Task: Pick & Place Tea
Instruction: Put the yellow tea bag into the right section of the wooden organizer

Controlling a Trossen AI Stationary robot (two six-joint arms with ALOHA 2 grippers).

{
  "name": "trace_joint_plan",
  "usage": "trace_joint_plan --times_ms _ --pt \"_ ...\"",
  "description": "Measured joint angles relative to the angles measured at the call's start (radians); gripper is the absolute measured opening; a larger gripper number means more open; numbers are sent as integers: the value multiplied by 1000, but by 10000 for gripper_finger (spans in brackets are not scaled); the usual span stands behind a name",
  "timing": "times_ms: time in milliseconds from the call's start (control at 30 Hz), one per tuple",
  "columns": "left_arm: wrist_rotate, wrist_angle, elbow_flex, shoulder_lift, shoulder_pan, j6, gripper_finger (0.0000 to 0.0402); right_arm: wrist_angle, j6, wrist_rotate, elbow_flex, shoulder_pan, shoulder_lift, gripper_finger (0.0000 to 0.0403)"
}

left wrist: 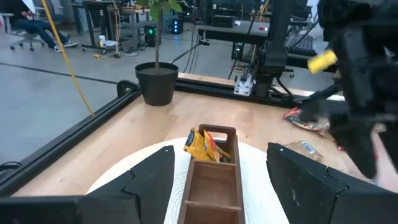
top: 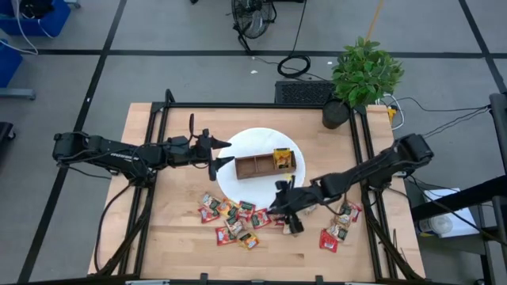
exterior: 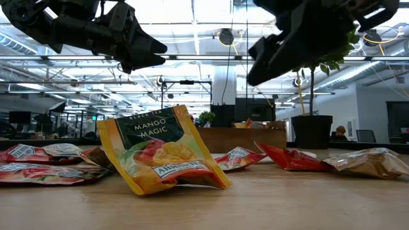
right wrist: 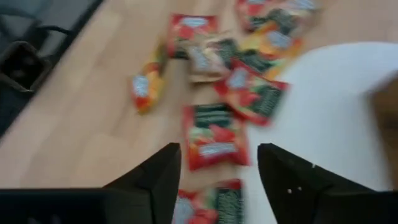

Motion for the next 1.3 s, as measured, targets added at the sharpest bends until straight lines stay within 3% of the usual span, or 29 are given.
trace_joint_plan --times_ms 300,400,533,633,733,900,1067,1200,1300 --pt "0 -14 0 0 0 0 253 230 23 -208 1 -34 120 227" --pt "21 -21 0 0 0 -19 253 196 21 -207 1 -43 112 222" --pt "129 -44 0 0 -8 -47 253 1 29 -198 1 -69 -6 220" --pt "180 -45 0 0 -30 -49 253 -207 56 -105 1 -81 -148 220" --pt "202 -31 0 0 -61 -42 253 -362 54 112 -27 -70 -301 220" --pt "219 -58 0 0 -115 -47 253 -393 31 465 -198 -56 -605 219" --pt "234 -61 0 0 -166 -64 253 -234 -28 667 -431 -57 -917 219" --pt "212 -81 19 1 -246 -79 253 -9 -144 691 -610 -57 -1101 219" --pt "96 -209 113 48 -343 -104 253 126 -219 692 -710 -57 -1200 219"
